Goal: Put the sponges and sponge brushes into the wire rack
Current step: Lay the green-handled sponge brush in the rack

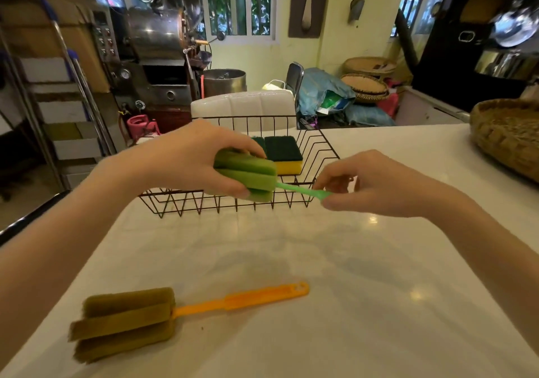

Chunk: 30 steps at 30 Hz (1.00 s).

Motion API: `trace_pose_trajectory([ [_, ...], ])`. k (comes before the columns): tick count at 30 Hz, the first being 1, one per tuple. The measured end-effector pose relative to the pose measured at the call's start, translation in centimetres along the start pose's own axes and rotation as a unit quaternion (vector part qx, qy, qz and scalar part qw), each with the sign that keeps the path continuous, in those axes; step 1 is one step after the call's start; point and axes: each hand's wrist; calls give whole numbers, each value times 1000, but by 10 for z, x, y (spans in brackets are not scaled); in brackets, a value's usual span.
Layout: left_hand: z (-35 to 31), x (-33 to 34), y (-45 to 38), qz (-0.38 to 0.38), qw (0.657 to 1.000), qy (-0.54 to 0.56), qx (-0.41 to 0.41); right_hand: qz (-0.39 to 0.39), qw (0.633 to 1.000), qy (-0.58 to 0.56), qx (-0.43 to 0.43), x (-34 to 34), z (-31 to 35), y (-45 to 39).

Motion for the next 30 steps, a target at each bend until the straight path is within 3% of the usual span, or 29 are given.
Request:
trace_pose_trajectory([
  [7,35,-12,-13,-86,996,15,-30,-51,995,77,-49,-4,7,-49],
  [11,62,-4,-11,-99,993,15,-62,-38,991,116,-57,13,7,-74],
  [30,142,39,0,16,979,-132,-154,148,975,155,-61,106,0,-148],
])
Point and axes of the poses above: each hand's wrist, its own y-axis away from the middle knuckle, its own x-axis out of the palm, z = x × y, and after that the axes turned 14 degrees about -z, right-handed
